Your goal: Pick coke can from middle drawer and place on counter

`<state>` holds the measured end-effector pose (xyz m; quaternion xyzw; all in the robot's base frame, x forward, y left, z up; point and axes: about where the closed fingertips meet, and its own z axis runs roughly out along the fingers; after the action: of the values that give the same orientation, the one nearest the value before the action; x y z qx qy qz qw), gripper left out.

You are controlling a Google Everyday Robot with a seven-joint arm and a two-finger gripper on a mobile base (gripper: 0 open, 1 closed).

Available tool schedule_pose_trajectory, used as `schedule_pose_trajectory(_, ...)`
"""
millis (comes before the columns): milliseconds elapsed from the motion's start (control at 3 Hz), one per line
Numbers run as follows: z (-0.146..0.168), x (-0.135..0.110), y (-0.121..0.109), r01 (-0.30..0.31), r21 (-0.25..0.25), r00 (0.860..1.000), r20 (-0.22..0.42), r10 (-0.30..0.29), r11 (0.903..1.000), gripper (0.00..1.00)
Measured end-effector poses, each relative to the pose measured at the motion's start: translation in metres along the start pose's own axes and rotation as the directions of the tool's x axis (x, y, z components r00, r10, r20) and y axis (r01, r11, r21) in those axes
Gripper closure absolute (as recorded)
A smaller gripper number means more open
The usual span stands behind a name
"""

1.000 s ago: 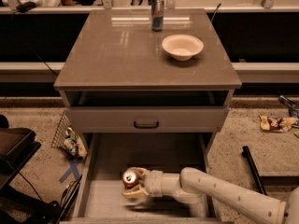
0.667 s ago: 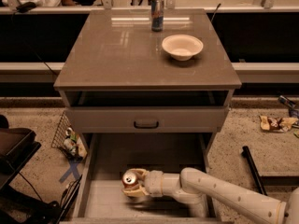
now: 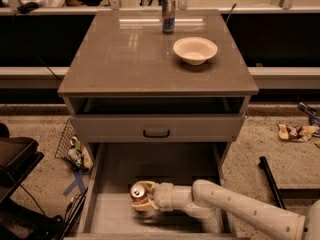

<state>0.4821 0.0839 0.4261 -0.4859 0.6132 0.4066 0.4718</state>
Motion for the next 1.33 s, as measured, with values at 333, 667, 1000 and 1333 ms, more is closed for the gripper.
schedule_pose_trajectory(333, 0.0, 0.0, 0.0, 0.0, 0.0, 1.0, 0.0, 0.0, 1.0, 1.0)
schedule_pose_trajectory(667, -0.023, -0.032, 0.003, 0.003, -0.023, 1.0, 0.025, -0.002, 0.9997, 1.0)
schedule_pose_trajectory(1000, -0.084, -0.112, 0.006, 0.006, -0.066, 0.997, 0.074, -0.001, 0.9978, 1.0)
schedule_pose_trajectory(1333, -0.131, -0.178, 0.0, 0.0, -0.106, 0.992, 0.124, 0.013, 0.9943, 1.0)
